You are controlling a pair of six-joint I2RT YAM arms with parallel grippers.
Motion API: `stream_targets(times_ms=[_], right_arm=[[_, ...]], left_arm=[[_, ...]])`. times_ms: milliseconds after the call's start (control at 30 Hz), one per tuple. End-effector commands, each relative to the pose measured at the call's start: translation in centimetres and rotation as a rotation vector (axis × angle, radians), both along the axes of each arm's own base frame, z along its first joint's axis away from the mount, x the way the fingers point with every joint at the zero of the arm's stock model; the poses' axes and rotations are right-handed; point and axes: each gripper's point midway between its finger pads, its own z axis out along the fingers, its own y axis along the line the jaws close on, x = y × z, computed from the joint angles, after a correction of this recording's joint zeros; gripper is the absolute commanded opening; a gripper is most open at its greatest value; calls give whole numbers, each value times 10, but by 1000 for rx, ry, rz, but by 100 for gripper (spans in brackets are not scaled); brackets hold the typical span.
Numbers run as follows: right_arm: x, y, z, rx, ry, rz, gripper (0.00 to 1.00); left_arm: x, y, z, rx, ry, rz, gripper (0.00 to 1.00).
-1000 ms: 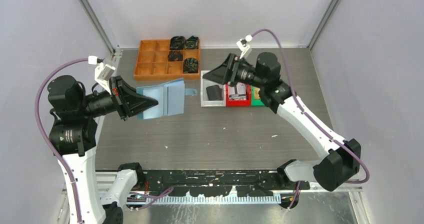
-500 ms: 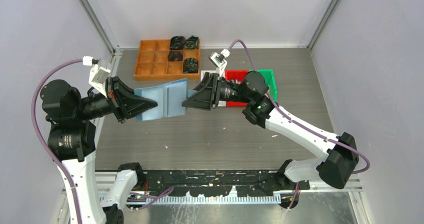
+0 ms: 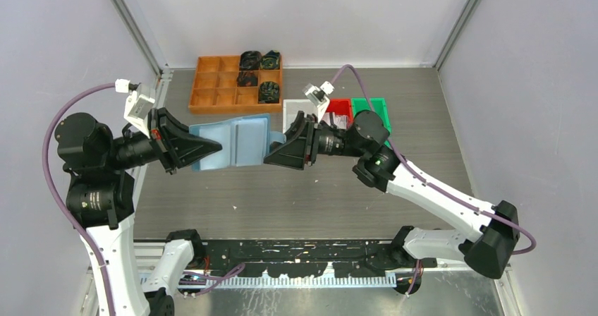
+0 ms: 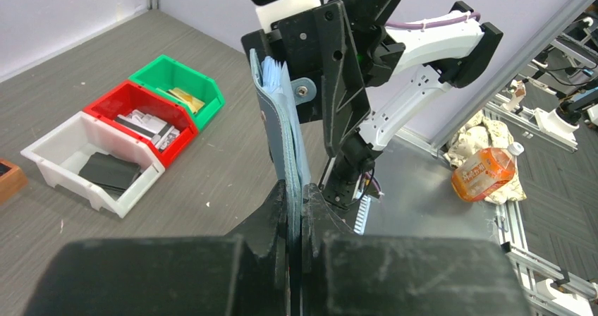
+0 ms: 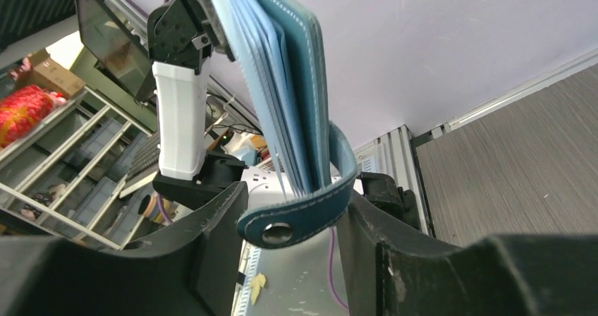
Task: Take the credit cards out of the card holder
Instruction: Remove the credit card from the card holder.
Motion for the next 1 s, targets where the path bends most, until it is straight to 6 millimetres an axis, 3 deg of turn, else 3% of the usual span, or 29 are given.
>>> stream_targets(times_ms=[0,400,767,967], right_arm=[[-14,-15,13,31,-105,-9,52],[-5,-11,24,31,-97,-43,35],[1,-2,37,53,-87,-47,32],[2,3,36,42,-109,-57,20]], left_arm=[[-11,-2,17,14,-100,-21,1],[-16,-3,21,12,-107,-23,1],[-15,-3,21,9,-98,-23,1],[-14,-2,22,8,-95,-23,1]])
